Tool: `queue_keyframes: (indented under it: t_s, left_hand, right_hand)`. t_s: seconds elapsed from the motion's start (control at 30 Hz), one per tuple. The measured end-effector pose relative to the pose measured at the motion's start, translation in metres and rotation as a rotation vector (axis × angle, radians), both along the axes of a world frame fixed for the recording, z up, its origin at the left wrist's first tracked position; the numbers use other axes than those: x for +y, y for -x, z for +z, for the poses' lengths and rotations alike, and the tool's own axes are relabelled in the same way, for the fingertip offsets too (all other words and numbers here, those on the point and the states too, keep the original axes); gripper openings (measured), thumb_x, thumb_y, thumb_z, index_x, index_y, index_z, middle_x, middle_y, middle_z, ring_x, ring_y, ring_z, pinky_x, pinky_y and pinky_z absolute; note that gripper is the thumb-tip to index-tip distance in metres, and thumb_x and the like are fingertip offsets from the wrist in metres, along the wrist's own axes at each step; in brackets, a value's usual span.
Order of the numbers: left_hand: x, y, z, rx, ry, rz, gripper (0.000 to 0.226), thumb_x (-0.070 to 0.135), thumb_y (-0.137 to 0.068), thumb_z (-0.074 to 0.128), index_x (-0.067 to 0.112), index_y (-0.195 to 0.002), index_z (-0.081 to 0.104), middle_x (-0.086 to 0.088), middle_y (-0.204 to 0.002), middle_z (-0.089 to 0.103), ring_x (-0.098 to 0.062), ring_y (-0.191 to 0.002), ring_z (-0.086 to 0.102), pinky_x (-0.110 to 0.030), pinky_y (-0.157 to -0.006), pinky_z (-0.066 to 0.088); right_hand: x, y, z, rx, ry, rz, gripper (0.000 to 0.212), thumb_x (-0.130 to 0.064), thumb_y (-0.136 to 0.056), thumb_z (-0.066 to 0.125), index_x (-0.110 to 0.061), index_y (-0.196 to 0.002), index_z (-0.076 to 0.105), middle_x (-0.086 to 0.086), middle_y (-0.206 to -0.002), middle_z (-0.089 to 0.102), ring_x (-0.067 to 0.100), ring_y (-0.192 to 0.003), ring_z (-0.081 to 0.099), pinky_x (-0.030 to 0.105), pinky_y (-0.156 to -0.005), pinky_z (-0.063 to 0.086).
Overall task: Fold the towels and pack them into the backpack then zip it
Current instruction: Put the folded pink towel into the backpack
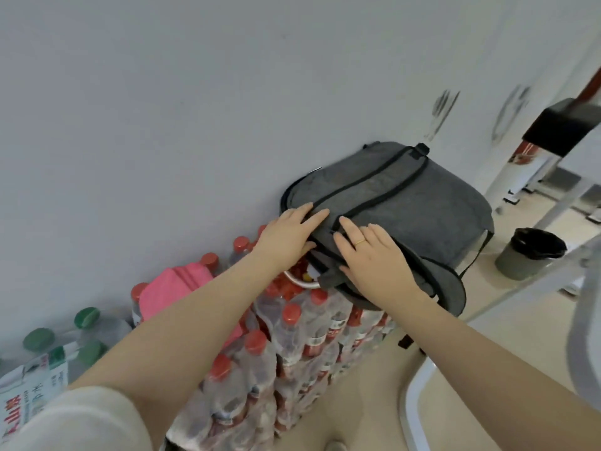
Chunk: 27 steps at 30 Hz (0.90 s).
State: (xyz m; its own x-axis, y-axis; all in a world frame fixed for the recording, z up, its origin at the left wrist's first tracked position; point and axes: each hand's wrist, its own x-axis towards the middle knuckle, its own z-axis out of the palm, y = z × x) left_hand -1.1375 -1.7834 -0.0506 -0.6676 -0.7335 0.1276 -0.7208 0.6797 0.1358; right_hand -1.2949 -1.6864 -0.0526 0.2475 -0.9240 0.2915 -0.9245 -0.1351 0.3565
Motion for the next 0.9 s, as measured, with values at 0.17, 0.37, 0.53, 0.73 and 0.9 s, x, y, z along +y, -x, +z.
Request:
queue_keyframes:
  t_s: [0.17,0.37,0.53,0.73,0.9]
  left_hand:
    - [-0.026,0.015,0.025,0.06,0.064,-0.061,0.059,0.05,-0.087,0.044,0.02,-0.137,0.042,-0.008,-0.138,0.046,-0.03,-0.126,0.042,-0.042,-0.102,0.035]
    - [-0.047,0.071,0.075,0.28,0.282,-0.04,0.037,0.034,-0.092,0.044,0.015,-0.121,0.057,-0.007,-0.122,0.06,-0.031,-0.11,0.054,-0.04,-0.091,0.04]
    - [-0.07,0.138,0.079,0.243,0.197,-0.02,0.045,0.012,-0.091,0.041,0.025,-0.135,0.043,-0.001,-0.134,0.049,-0.026,-0.126,0.039,-0.036,-0.105,0.022]
    - [-0.093,0.179,0.057,0.318,0.273,0.129,0.048,0.0,-0.076,0.062,0.006,-0.123,0.053,-0.021,-0.129,0.05,-0.04,-0.123,0.042,-0.049,-0.106,0.026]
    - [-0.089,0.166,0.021,0.167,0.038,-0.038,0.044,0.04,-0.092,0.044,0.011,-0.123,0.053,-0.012,-0.132,0.049,-0.031,-0.123,0.043,-0.039,-0.1,0.032]
  right_hand:
    - [-0.022,0.038,0.033,-0.155,0.111,0.109,0.033,-0.021,-0.056,0.082,-0.015,-0.083,0.064,0.001,-0.066,0.063,0.023,-0.057,0.062,0.028,-0.055,0.046]
    - [-0.044,0.098,0.079,-0.49,0.184,0.011,0.018,-0.024,-0.087,0.056,-0.011,-0.097,0.064,0.008,-0.082,0.069,0.031,-0.072,0.063,0.032,-0.059,0.045]
    - [-0.058,0.14,0.079,-0.782,0.198,-0.096,0.022,-0.032,-0.092,0.052,-0.017,-0.103,0.062,0.005,-0.09,0.068,0.027,-0.086,0.06,0.038,-0.074,0.048]
    - [-0.081,0.185,0.047,-0.999,0.044,-0.34,0.031,-0.031,-0.09,0.056,-0.01,-0.112,0.05,0.009,-0.105,0.062,0.029,-0.099,0.055,0.035,-0.075,0.041]
    - [-0.092,0.197,0.006,-0.751,-0.017,-0.572,0.049,-0.043,-0.084,0.061,-0.012,-0.12,0.046,0.012,-0.127,0.047,0.033,-0.118,0.041,0.042,-0.093,0.036]
